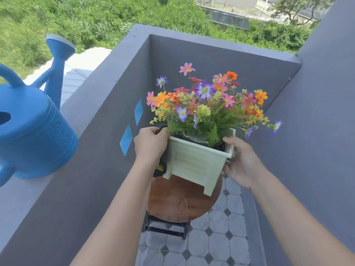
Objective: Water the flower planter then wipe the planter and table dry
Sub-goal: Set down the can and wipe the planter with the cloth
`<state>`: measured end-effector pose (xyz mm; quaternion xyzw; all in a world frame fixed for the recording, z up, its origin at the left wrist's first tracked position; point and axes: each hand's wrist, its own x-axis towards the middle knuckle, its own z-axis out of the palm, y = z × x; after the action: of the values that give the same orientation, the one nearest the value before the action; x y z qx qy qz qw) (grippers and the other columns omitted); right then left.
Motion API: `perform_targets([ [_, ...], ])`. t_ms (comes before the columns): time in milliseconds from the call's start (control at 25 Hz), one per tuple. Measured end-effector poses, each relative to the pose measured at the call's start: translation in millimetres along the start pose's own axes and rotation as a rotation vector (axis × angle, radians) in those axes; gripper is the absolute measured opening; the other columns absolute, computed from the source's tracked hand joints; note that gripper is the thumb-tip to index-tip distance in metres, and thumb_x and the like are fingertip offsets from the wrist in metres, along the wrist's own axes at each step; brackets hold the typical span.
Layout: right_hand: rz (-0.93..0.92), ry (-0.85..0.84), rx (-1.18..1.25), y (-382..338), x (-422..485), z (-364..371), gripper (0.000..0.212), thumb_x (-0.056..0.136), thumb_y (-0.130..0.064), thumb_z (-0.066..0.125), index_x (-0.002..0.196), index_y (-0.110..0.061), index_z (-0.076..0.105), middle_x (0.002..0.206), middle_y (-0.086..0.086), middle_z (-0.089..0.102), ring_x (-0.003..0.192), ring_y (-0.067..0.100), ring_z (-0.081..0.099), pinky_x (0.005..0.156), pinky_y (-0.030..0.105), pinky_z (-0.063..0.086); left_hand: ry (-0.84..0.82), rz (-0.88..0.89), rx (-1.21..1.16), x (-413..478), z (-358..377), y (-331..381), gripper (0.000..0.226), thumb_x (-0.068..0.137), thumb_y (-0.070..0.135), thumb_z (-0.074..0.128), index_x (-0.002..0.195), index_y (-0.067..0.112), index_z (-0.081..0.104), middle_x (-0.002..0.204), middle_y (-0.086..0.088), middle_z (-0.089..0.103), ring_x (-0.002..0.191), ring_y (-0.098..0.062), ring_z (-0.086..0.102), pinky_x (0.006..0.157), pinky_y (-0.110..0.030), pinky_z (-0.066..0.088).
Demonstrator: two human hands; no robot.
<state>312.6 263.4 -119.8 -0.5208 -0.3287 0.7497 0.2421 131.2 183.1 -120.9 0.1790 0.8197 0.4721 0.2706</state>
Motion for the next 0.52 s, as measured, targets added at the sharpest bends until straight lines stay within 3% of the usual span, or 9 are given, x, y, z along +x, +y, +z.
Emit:
perform_targets([
  [40, -0.054, 0.004, 0.030, 11.0, -2.8, 5.1, 0.052, 0.080, -0.039, 0.064, 0.127, -0.019, 0.050, 0.105, 0.008, 0.057, 0.073, 0.015, 0.064, 0.057, 0.022, 0.055, 0.013, 0.026, 0.019, -2.8, 1.2, 2.2, 0.034, 0.081, 0.029, 0.058, 0.056, 0.007, 0.049, 0.055, 0.000, 0.037, 0.054, -0.018, 0.031, 0.050, -0.031, 0.026],
  [80, -0.115, 0.063, 0.020, 25.0, -5.1, 11.6, 0.070, 0.077, -0.050, 0.066, 0.136, -0.021, 0.043, 0.121, 0.008, 0.058, 0.093, 0.014, 0.066, 0.076, 0.027, 0.055, 0.028, 0.057, 0.028, -6.8, 2.6, 4.8, 0.038, 0.082, 0.026, 0.057, 0.050, 0.011, 0.042, 0.051, 0.000, 0.034, 0.054, -0.019, 0.031, 0.048, -0.031, 0.024],
  [120, -0.177, 0.159, -0.009, 38.4, -11.1, 19.9, 0.086, 0.074, -0.057, 0.067, 0.145, -0.023, 0.031, 0.142, 0.006, 0.046, 0.119, 0.015, 0.056, 0.097, 0.034, 0.046, 0.047, 0.080, 0.032, -11.0, 4.1, 6.9, 0.042, 0.083, 0.024, 0.055, 0.047, 0.013, 0.035, 0.049, 0.001, 0.031, 0.056, -0.021, 0.031, 0.047, -0.033, 0.023],
  [200, -0.273, 0.395, -0.093, 57.9, -20.6, 38.2, 0.093, 0.080, -0.054, 0.064, 0.151, -0.026, 0.012, 0.158, 0.000, 0.017, 0.141, 0.019, 0.030, 0.110, 0.039, 0.024, 0.079, 0.101, 0.034, -20.7, 6.4, 9.0, 0.047, 0.083, 0.020, 0.053, 0.044, 0.017, 0.028, 0.046, 0.001, 0.028, 0.060, -0.026, 0.030, 0.049, -0.038, 0.026],
  [320, -0.203, 0.546, -0.127, 63.0, -13.1, 57.5, 0.098, 0.076, -0.056, 0.066, 0.148, -0.017, 0.012, 0.155, 0.006, 0.017, 0.136, 0.025, 0.032, 0.104, 0.041, 0.030, 0.122, 0.122, 0.052, -36.4, 11.9, 6.5, 0.037, 0.081, 0.019, 0.054, 0.048, 0.010, 0.038, 0.048, -0.007, 0.028, 0.066, -0.035, 0.032, 0.054, -0.040, 0.029],
  [440, -0.107, 0.634, -0.101, 44.2, -4.2, 64.6, 0.106, 0.048, -0.060, 0.071, 0.128, -0.011, 0.023, 0.133, 0.008, 0.026, 0.118, 0.030, 0.038, 0.093, 0.043, 0.042, 0.116, 0.150, 0.007, -54.5, 20.0, 1.6, 0.033, 0.082, 0.025, 0.055, 0.054, 0.013, 0.040, 0.050, -0.005, 0.036, 0.068, -0.035, 0.039, 0.055, -0.038, 0.027],
  [520, -0.076, 0.641, -0.059, 32.7, 0.7, 54.8, 0.090, 0.044, -0.049, 0.067, 0.115, -0.014, 0.025, 0.122, 0.007, 0.026, 0.117, 0.032, 0.037, 0.086, 0.048, 0.050, 0.100, 0.202, -0.023, -69.1, 27.3, 0.1, 0.035, 0.089, 0.033, 0.051, 0.059, 0.016, 0.043, 0.057, -0.006, 0.049, 0.073, -0.036, 0.047, 0.059, -0.036, 0.025],
])
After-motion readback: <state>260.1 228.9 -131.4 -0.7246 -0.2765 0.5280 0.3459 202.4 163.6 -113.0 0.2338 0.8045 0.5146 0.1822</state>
